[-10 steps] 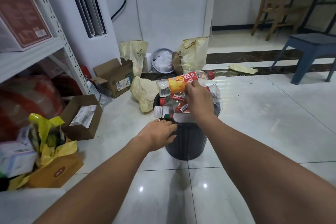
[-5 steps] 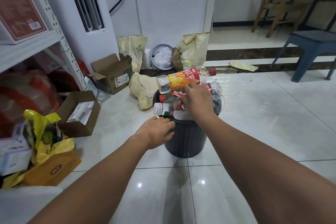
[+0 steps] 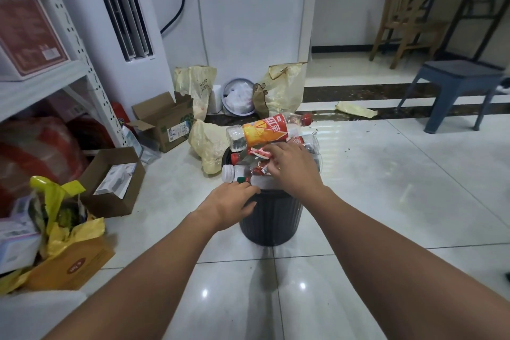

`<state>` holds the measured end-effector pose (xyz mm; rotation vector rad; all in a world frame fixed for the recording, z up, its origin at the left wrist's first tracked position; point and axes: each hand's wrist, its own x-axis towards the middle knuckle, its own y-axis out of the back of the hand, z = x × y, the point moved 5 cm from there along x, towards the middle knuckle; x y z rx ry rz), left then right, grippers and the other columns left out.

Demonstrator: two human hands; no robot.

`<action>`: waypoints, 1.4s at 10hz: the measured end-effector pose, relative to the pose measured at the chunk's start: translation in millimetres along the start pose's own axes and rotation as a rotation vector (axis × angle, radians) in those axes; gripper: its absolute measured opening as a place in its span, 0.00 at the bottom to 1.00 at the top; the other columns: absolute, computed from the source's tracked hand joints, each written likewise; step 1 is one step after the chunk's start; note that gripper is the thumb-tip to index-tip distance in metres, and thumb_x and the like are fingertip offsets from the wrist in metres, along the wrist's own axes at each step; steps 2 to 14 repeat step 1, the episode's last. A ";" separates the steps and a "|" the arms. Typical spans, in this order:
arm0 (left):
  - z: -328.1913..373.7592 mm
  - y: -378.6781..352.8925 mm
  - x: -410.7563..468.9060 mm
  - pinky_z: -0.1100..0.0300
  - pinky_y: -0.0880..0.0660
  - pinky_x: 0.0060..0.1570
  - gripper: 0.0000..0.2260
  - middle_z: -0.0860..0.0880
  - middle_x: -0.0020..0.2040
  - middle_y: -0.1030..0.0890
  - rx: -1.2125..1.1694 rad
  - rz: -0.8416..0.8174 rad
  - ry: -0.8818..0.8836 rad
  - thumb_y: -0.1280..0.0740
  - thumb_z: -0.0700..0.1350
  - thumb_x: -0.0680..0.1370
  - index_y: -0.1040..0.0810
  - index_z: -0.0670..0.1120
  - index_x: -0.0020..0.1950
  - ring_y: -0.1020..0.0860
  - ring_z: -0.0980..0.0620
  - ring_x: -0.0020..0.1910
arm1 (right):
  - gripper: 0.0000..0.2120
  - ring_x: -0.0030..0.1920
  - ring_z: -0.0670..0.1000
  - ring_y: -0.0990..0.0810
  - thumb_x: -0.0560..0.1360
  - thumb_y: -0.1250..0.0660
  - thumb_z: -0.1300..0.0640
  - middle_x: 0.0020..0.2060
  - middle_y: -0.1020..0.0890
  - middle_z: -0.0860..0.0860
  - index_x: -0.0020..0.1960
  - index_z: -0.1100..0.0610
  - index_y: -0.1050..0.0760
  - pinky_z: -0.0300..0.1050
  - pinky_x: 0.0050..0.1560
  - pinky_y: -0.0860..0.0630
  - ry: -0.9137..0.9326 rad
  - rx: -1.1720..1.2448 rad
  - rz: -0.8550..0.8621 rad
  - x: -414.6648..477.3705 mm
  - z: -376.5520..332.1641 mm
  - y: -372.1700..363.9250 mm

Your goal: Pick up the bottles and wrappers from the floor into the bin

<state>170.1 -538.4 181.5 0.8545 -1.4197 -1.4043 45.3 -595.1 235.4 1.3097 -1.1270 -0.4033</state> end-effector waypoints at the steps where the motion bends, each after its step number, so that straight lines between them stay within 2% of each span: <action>1: 3.9 29.1 -2.8 0.60 0.28 0.51 0.15 0.52 0.58 0.21 -0.054 0.154 0.034 0.39 0.49 0.78 0.28 0.52 0.65 0.25 0.53 0.55 | 0.19 0.63 0.53 0.28 0.77 0.40 0.53 0.65 0.25 0.50 0.68 0.49 0.28 0.50 0.65 0.34 -0.052 0.059 -0.015 -5.0 12.8 16.1; 14: 3.9 29.1 -2.8 0.60 0.28 0.51 0.15 0.52 0.58 0.21 -0.054 0.154 0.034 0.39 0.49 0.78 0.28 0.52 0.65 0.25 0.53 0.55 | 0.19 0.63 0.53 0.28 0.77 0.40 0.53 0.65 0.25 0.50 0.68 0.49 0.28 0.50 0.65 0.34 -0.052 0.059 -0.015 -5.0 12.8 16.1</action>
